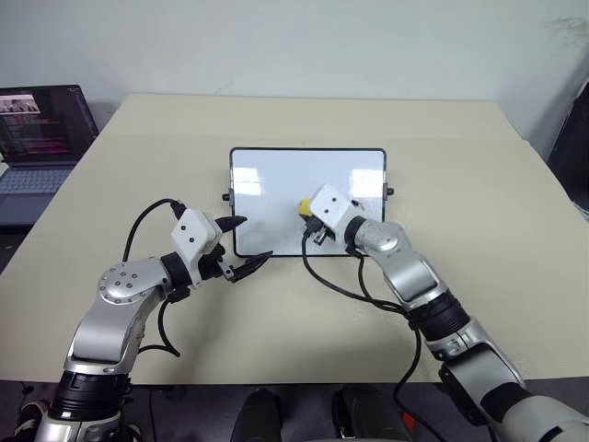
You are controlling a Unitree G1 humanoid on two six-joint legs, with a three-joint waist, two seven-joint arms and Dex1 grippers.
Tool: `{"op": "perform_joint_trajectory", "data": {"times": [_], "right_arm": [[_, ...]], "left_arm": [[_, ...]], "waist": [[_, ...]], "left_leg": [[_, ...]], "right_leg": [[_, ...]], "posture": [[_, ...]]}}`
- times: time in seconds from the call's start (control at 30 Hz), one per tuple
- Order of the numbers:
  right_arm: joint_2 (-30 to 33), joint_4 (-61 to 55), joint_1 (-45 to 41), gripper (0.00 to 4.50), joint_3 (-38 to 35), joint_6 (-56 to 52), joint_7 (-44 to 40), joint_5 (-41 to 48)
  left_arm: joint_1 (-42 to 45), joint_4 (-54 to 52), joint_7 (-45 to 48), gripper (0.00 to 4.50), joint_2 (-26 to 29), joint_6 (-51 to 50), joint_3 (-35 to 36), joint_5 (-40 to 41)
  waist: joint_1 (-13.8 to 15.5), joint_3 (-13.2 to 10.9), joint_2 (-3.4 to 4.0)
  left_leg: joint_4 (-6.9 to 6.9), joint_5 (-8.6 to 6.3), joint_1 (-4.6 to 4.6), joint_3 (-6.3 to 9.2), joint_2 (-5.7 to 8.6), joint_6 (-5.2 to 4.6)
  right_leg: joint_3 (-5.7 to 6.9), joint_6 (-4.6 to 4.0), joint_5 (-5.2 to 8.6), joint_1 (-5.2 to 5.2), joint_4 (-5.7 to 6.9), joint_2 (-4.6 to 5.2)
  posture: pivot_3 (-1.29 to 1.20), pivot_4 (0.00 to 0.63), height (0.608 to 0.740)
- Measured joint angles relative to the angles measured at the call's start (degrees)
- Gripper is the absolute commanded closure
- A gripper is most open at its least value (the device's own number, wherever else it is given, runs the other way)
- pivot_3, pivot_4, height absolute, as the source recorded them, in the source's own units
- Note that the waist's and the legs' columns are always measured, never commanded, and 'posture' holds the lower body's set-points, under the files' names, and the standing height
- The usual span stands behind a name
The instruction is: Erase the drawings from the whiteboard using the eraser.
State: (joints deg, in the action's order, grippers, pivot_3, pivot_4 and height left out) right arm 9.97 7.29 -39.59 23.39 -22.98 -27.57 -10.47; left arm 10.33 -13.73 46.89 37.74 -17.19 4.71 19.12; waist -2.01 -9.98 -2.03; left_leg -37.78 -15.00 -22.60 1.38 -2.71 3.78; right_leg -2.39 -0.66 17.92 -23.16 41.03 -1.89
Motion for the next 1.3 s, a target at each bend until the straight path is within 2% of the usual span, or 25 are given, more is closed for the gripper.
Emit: {"op": "perform_joint_trajectory", "data": {"times": [0.23, 0.37, 0.5, 0.73, 1.03, 1.3], "right_arm": [[-1.1, 5.3, -4.9, 3.39, -2.0, 4.9, 7.9, -4.0], [-1.1, 5.5, -4.9, 3.39, -1.8, 4.1, 5.0, -3.7], [0.2, 3.2, -3.3, 3.39, 0.5, 1.9, -1.5, -3.5], [1.2, 4.2, -3.9, 3.39, 0.4, 4.4, 2.5, -6.1], [3.4, -0.6, -1.5, 3.39, 1.0, 0.0, -4.8, -6.2], [3.8, 0.5, -2.4, 3.39, -0.4, 1.0, -2.1, -6.2]], "left_arm": [[0.0, 0.0, -0.1, 0.0, 0.0, 0.0, 0.0, 0.0], [-0.1, 0.0, -0.1, 0.0, -0.1, -0.1, 0.0, 0.0], [-0.1, 0.0, -0.2, 0.0, -0.3, -0.1, 0.0, 0.0], [-0.1, 0.0, -0.2, 0.0, -0.5, -0.2, 0.0, 0.0], [-0.1, -0.2, -0.2, 0.0, -0.6, -0.2, 0.0, 0.0], [0.0, -0.2, -0.1, 0.0, -0.9, -0.3, 0.0, 0.1]], "waist": [[0.1, 0.0, 0.0], [0.1, 0.0, 0.0], [0.1, 0.0, 0.0], [0.2, 0.0, 0.0], [0.1, 0.0, 0.0], [0.2, 0.0, -0.01]], "left_leg": [[-0.06, 0.0, -0.09, 0.02, 0.02, 0.01], [-0.05, -0.01, -0.14, 0.01, 0.01, 0.0], [-0.07, -0.01, -0.09, 0.02, 0.01, -0.01], [-0.11, 0.0, -0.08, 0.03, 0.04, 0.0], [-0.1, 0.0, -0.04, 0.03, 0.03, 0.0], [-0.13, 0.0, -0.05, 0.03, 0.05, 0.0]], "right_leg": [[0.02, 0.0, 0.0, -0.02, -0.03, 0.01], [0.0, 0.0, 0.0, -0.05, -0.09, 0.01], [0.01, 0.0, 0.0, -0.03, -0.04, 0.01], [0.02, 0.0, -0.02, -0.02, 0.03, 0.01], [0.02, 0.0, -0.01, -0.01, 0.03, 0.01], [0.01, 0.01, -0.03, 0.02, 0.02, 0.02]], "posture": [[0.0, 0.15, 0.74], [0.0, 0.15, 0.74], [0.0, 0.15, 0.74], [0.0, 0.15, 0.74], [0.0, 0.15, 0.74], [0.0, 0.15, 0.74]]}}
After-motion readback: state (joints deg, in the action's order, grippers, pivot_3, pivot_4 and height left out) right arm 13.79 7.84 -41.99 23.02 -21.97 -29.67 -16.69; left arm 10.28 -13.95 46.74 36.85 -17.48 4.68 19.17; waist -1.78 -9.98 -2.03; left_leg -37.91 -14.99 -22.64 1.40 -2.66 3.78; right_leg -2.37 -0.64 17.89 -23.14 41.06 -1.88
